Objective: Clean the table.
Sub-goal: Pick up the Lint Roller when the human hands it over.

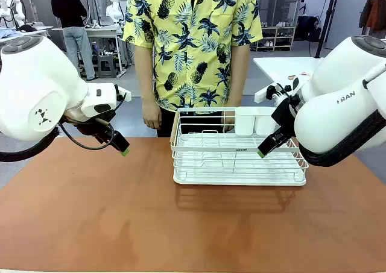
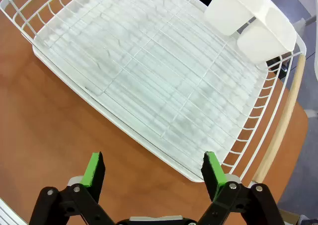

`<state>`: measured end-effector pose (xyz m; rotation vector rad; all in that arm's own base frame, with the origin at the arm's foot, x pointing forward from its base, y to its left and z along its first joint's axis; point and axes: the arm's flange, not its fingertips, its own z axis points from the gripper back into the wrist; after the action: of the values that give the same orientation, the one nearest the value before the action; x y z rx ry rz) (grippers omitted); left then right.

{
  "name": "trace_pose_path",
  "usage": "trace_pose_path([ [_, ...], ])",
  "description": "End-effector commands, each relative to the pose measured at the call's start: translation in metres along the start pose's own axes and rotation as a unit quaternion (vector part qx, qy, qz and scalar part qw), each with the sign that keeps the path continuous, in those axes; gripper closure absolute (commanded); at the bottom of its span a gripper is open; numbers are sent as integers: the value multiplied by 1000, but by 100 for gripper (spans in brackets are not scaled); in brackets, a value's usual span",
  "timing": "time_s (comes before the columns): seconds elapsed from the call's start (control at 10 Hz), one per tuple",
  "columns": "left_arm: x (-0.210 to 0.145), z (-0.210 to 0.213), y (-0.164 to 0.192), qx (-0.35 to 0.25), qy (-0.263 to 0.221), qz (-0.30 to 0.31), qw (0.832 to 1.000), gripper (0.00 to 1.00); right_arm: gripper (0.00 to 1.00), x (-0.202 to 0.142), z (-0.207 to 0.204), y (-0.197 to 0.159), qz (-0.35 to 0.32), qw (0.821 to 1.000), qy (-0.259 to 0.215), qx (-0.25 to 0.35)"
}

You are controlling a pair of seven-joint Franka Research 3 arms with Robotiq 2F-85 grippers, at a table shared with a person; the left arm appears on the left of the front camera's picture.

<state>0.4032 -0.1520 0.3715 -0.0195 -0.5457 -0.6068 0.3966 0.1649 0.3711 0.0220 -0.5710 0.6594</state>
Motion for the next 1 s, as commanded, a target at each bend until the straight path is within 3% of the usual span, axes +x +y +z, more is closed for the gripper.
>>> trace_pose_path([
  [0.0, 0, 0, 0, 0, 0, 0, 1000, 0, 0, 0, 0, 0, 0, 1000, 0, 0],
  [0.9, 0, 0, 0, 0, 0, 0, 1000, 0, 0, 0, 0, 0, 0, 1000, 0, 0],
])
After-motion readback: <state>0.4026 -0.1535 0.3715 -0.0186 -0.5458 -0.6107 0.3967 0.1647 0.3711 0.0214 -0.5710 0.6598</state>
